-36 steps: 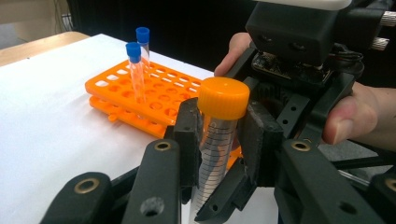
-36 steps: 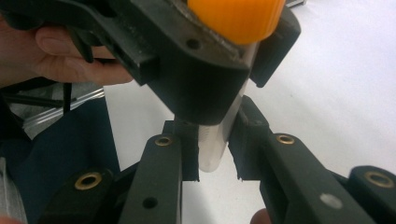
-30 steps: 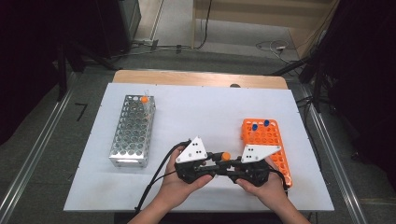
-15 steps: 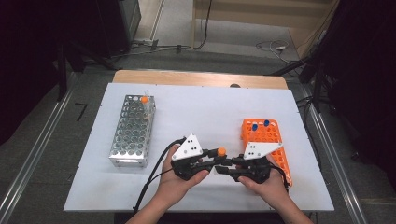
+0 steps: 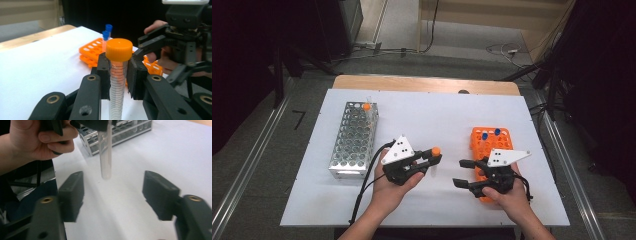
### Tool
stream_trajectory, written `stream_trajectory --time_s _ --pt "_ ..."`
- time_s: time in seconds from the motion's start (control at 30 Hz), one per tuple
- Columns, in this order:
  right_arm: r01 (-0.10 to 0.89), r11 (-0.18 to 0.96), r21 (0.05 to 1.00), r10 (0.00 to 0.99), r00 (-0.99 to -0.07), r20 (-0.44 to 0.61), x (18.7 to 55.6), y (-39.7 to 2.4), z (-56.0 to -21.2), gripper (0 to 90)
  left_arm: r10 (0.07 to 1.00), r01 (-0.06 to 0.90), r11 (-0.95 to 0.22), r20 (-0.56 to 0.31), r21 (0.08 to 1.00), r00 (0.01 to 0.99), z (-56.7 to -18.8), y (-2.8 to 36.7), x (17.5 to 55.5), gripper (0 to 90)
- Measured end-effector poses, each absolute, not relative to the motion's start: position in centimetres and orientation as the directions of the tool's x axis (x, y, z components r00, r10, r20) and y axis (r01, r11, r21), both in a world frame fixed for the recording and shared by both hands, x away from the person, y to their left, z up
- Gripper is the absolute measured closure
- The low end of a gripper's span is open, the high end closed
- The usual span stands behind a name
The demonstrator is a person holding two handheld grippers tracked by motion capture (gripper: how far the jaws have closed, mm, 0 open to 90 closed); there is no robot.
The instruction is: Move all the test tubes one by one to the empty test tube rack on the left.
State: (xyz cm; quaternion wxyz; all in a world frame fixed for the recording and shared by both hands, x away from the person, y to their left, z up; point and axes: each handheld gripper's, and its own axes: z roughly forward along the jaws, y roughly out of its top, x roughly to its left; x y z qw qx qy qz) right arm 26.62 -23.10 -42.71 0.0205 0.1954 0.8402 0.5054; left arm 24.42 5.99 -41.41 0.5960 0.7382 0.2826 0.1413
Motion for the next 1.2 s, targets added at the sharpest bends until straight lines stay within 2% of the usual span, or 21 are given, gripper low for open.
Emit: stream_trajectory --time_s 0.2,0.6,0.83,1.2 --pt "0.311 0.405 0.86 0.355 -0.92 0.165 26.9 -25.4 -42.5 6.3 0.629 0.248 -0.103 -0.13 0.963 0.766 -40.9 8.0 24.9 74.2" --pt "0.31 0.399 0.863 0.452 -0.886 0.109 28.0 -29.8 -43.7 0.2 0.716 0.246 -0.037 -0.146 0.969 0.682 -40.1 12.6 26.0 74.2" --pt "0.33 0.35 0.877 0.498 -0.858 0.124 28.7 -32.1 -43.8 0.0 0.772 0.25 0.019 -0.174 0.968 0.612 -39.9 15.9 26.7 74.2" --pt "0.351 0.323 0.879 0.544 -0.829 0.131 29.1 -32.9 -43.8 0.0 0.834 0.252 0.055 -0.183 0.966 0.52 -39.7 18.5 28.0 74.2"
